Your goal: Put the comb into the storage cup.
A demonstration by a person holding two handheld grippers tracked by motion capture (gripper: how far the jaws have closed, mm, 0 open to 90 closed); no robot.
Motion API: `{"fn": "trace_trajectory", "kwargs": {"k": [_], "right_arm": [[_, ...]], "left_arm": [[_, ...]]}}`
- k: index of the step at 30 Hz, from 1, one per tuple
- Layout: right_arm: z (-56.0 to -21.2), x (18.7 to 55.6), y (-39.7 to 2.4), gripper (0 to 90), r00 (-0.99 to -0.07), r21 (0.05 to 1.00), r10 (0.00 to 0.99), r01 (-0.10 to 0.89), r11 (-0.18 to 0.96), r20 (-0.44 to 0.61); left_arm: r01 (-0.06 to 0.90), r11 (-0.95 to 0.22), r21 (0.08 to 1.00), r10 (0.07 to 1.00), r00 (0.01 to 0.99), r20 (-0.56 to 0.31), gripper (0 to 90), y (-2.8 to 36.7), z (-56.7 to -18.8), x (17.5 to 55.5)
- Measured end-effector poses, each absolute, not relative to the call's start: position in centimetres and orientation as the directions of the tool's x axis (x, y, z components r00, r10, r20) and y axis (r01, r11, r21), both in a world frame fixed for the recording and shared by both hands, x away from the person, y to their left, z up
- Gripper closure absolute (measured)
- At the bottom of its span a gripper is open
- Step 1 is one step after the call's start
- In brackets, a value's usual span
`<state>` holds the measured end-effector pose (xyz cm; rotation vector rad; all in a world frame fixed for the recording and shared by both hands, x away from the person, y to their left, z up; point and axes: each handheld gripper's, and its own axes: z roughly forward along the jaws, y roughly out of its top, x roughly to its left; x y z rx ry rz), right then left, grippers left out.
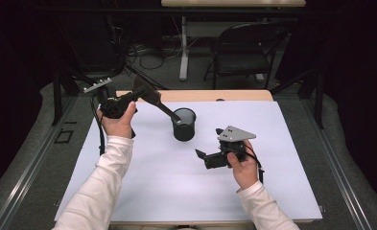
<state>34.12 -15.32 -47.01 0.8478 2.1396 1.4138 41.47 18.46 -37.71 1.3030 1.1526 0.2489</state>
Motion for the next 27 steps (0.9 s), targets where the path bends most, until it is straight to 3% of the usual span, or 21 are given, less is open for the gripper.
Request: {"fn": "trace_trajectory", "kwargs": {"k": [27], "right_arm": [[-46.9, 34.0, -15.1, 0.0, -0.721, 0.924, 0.692, 0.241, 0.295, -0.033]], "left_arm": [[0.440, 0.314, 0.841, 0.750, 0.428, -0.504, 83.9, 16.5, -37.6, 43.8]]}}
